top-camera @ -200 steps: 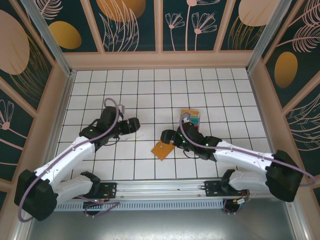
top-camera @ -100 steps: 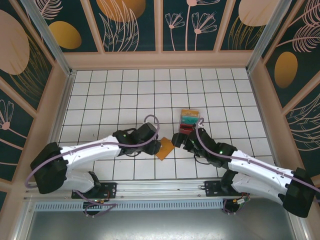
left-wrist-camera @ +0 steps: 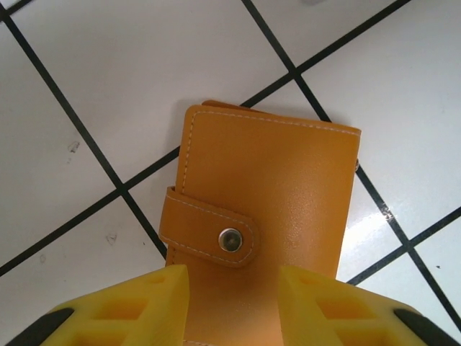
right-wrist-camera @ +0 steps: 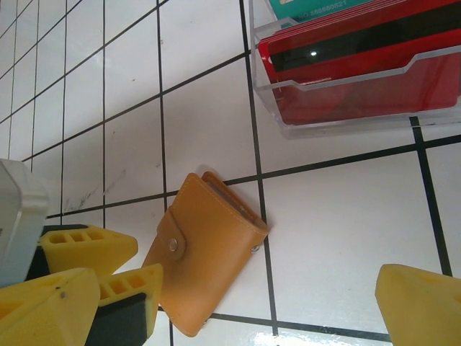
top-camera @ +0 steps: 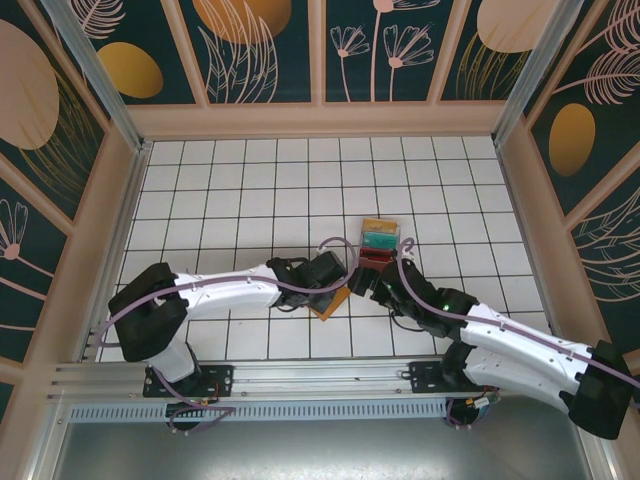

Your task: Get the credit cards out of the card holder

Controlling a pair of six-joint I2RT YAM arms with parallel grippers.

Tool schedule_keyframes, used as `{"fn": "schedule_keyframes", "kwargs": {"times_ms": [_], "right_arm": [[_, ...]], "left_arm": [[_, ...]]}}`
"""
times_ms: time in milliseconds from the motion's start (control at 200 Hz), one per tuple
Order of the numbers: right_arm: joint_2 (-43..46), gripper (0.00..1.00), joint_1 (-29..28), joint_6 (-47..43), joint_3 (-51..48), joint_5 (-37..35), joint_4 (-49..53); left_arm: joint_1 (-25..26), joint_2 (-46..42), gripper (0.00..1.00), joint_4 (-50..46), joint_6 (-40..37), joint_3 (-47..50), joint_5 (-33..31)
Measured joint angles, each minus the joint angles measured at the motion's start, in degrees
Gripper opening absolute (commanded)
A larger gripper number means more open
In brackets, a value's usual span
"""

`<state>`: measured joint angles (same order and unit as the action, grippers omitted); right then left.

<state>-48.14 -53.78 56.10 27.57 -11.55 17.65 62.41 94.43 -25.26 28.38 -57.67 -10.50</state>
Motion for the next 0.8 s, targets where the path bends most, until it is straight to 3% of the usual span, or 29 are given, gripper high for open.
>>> {"fn": "schedule_keyframes", "kwargs": {"times_ms": [440,686,801], "right_arm": [[1.6,0.99,0.0,1.46,-0.63,-0.46,0.85],[1.62,0.99,0.0,1.7,-1.22,-0.44,0.92],[1.62,0.99,0.0,1.7,-1.22,-0.44,0.92]], "left_arm": [[0.28,6.05,0.37,0.13,-1.62,-2.12,-0.42],[0.59,7.23,0.04,0.48,-2.34,-3.19,-2.45],[0.72,7.23,0.0,0.52,-2.56,-3.21,-3.54]]}}
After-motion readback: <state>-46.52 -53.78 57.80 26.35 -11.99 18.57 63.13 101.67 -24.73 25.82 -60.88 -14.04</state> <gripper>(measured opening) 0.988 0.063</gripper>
